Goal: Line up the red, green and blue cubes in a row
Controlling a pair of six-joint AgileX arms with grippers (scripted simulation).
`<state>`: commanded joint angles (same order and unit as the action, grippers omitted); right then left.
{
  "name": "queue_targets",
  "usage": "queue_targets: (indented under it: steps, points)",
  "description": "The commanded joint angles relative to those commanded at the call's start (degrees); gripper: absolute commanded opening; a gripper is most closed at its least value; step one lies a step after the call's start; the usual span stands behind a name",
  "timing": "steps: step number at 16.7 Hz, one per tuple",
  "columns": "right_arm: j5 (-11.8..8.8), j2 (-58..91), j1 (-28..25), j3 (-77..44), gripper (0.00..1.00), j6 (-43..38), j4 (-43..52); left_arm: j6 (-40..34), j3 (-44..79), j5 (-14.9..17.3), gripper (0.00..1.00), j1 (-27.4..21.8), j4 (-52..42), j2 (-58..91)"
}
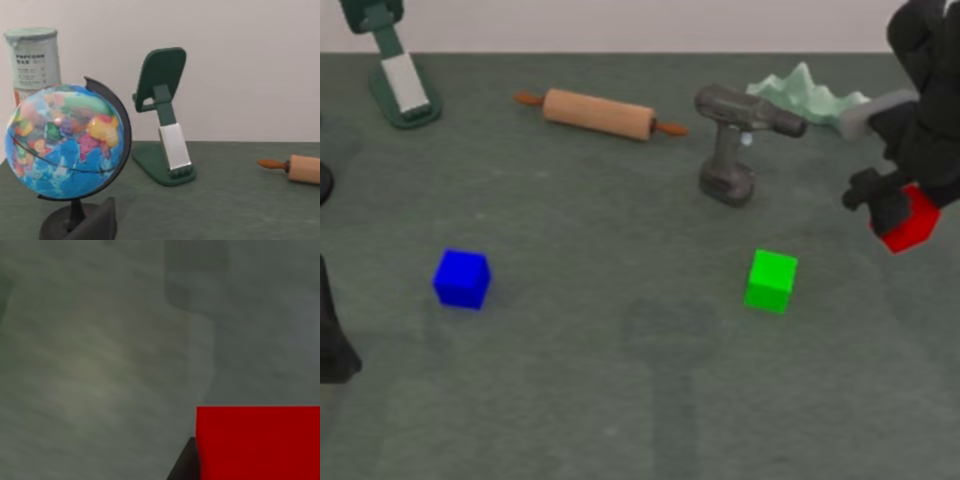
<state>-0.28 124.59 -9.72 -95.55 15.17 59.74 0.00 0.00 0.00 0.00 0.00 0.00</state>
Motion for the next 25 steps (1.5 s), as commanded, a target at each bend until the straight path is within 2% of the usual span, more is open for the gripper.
queue_targets:
  steps: [6,10,13,21,25]
  points:
    - [-0.01,-0.38,0.18,-0.56,0.0,-0.19,0.78,0.0,0.0,0.0,1.0,0.0,0.0,0.0]
    - [0.18,2.56,-4.46,-5.6,0.0,-6.21,3.22,0.0,0.0,0.0,1.0,0.0,0.0,0.0]
    - [0.48,6.6,-11.22,-12.67,0.0,-16.77,6.82,0.0,0.0,0.0,1.0,0.0,0.0,0.0]
    - [1.23,17.58,-33.58,-33.35,0.0,-56.1,17.86,0.0,0.0,0.0,1.0,0.0,0.0,0.0]
    - [1.76,19.74,-40.78,-39.7,0.0,-66.34,20.55,0.0,0.0,0.0,1.0,0.0,0.0,0.0]
